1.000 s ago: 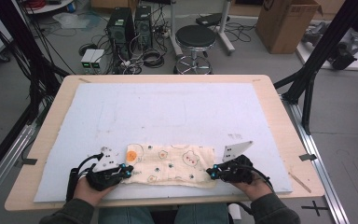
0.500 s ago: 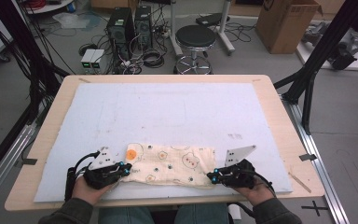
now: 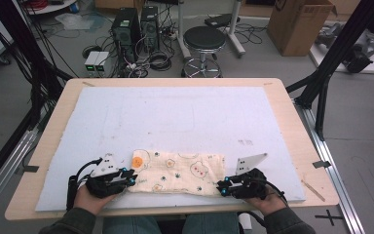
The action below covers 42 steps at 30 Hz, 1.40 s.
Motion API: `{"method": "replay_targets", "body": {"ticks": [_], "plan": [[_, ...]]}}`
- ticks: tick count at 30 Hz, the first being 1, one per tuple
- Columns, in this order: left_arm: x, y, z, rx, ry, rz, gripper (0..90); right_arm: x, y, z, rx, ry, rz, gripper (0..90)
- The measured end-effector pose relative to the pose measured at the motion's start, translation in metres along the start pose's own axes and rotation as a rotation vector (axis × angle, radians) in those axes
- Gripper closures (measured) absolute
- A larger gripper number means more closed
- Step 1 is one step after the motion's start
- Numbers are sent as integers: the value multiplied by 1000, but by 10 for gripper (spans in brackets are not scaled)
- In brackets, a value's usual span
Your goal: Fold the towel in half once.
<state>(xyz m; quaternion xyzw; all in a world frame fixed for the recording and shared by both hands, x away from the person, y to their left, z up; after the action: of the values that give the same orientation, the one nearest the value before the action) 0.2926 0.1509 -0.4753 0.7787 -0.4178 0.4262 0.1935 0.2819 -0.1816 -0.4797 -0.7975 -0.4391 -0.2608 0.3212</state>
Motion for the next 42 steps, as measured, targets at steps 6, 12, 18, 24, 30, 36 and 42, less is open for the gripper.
{"method": "replay_targets", "body": {"ticks": [6,12,18,24,30,36,42], "plan": [[8,2,3,-15,21,7,673,18,4,-3,-14,60,23,703],[17,3,7,-16,43,7,674,34,8,5,-23,71,31,676],[27,4,11,-19,75,1,674,48,9,13,-18,75,24,642],[33,5,15,-21,77,20,675,59,13,19,-30,86,20,580],[42,5,20,-32,87,15,687,69,17,23,-39,98,32,578],[50,4,28,-39,85,6,709,81,20,24,-33,107,44,635],[61,0,34,-43,90,-6,742,96,22,28,-27,113,47,683]]}}
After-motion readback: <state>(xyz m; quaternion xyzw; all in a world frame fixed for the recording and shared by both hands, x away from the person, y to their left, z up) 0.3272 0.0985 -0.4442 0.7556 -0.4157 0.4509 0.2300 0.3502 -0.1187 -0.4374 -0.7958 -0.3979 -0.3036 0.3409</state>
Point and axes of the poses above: each handheld gripper's, and its own axes: z roughly forward along the jaws, x roughly out of its top, y roughly to its right, the point moved 8 cm from there along z, roughly forward along the jaws, and after that the axes turned 8 degrees about z, right-handed, at the moved point
